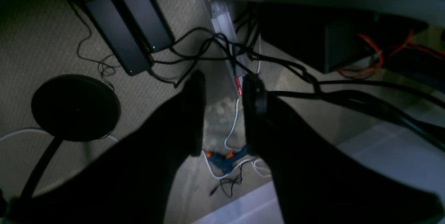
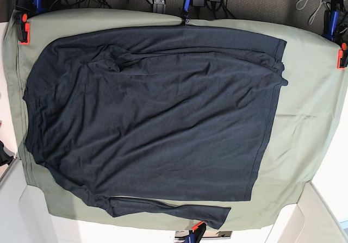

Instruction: Fold the T-shirt properly

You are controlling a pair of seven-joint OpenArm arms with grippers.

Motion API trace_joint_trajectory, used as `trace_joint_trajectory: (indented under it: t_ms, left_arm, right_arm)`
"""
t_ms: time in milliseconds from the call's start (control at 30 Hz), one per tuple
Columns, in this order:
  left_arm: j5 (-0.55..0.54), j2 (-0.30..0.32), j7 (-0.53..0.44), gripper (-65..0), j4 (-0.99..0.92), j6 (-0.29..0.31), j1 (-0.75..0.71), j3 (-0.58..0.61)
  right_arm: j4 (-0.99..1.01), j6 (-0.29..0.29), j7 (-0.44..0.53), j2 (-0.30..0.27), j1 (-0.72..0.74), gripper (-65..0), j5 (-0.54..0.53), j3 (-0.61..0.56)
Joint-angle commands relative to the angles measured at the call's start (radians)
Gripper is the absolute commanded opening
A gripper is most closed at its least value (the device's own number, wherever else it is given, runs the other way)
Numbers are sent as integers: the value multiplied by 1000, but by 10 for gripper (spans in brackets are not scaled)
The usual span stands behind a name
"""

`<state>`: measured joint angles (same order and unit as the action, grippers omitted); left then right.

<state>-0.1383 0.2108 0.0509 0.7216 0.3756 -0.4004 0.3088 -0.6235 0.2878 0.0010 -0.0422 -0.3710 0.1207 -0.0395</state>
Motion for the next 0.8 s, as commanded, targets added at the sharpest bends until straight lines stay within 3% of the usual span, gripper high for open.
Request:
trace_joint_trajectory:
  t_ms: [0,167,333,500,767]
  left_arm:
    - [0,6,-12,-433,24,10,-26,-12]
    - [0,6,-18,-433,150,21,-114,-132]
    - [0,6,-18,-433,318,112,-217,-254]
    - [-16,6,-19,-433,471,111,-301,-308]
    - [-16,6,-18,-433,673,112,-411,-376]
  right_arm:
    - [-28,4,10,-8,-24,-442,-5,0]
    - [-177,4,10,-31,-114,-442,-5,0]
    - [-356,8,10,-61,-223,-442,-13,0]
    - [-554,7,9,-95,-338,-442,-77,0]
    - [-885,3,-10,-110,-504,-442,-80,3]
